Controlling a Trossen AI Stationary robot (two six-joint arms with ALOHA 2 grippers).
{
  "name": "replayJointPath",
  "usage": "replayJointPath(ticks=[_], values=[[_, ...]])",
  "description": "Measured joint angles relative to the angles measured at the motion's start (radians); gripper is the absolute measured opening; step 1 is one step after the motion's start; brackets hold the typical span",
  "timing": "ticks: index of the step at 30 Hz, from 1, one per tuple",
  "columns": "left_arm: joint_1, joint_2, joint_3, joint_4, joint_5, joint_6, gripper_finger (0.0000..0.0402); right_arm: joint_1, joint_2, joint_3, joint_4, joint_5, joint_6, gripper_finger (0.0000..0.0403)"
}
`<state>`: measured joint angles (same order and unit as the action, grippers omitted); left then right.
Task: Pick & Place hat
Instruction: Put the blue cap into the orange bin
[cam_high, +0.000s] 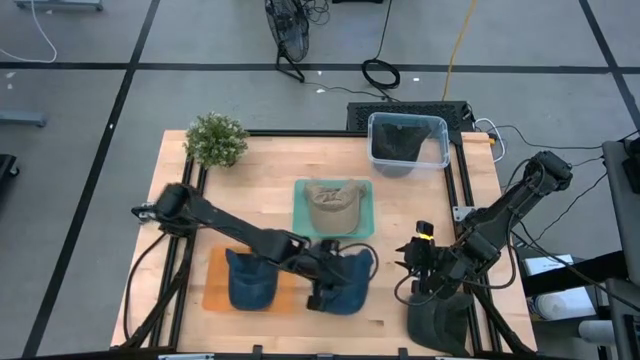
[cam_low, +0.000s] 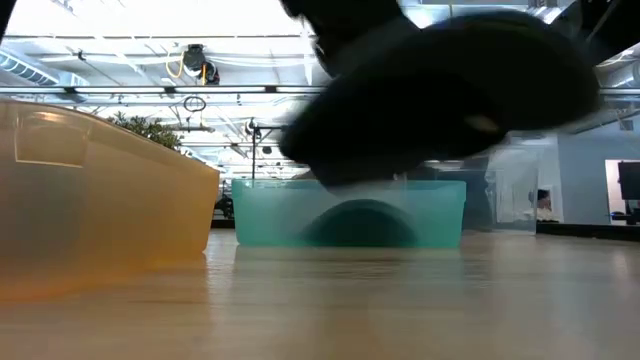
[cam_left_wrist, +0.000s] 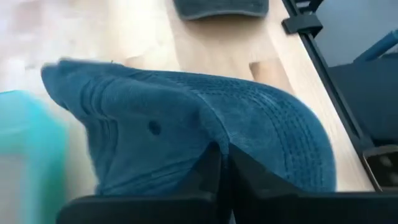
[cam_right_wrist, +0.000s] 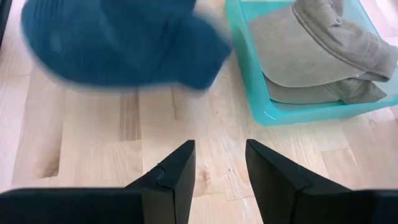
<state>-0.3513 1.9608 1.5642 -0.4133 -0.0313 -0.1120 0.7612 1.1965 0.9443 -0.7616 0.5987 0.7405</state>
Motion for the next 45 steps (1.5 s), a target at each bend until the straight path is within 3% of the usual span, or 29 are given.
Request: replayJointPath(ticks=[4, 9, 20, 30, 36, 45], values=[[-0.033, -0.127, 0.000, -0.170, -0.046, -0.008, 0.0009, 0.000, 0.000, 0.000, 0.005, 0.002, -0.051, 0.0130], [-0.100, -0.261, 0.000, -0.366, -0.048, -0.126, 0.0013, 0.000, 0.000, 0.000, 0.006, 0.004, -0.110, 0.0130], [-0.286, -0.329, -0.034, -0.609, -0.045, -0.401, 0.0014, -0.001, 0.000, 0.000, 0.014, 0.057, -0.177, 0.0130], [-0.385, -0.370, -0.208, -0.529, -0.024, -0.506, 0.0010, 0.000, 0.000, 0.000, 0.059, 0.056, -0.159, 0.0130], [-0.398, -0.529, -0.378, -0.411, -0.091, -0.564, 0.0012, 0.000, 0.000, 0.000, 0.097, 0.056, -0.158, 0.0130], [-0.395, -0.736, -0.707, -0.152, -0.081, -0.607, 0.0014, 0.000, 0.000, 0.000, 0.127, 0.055, -0.158, 0.0130]])
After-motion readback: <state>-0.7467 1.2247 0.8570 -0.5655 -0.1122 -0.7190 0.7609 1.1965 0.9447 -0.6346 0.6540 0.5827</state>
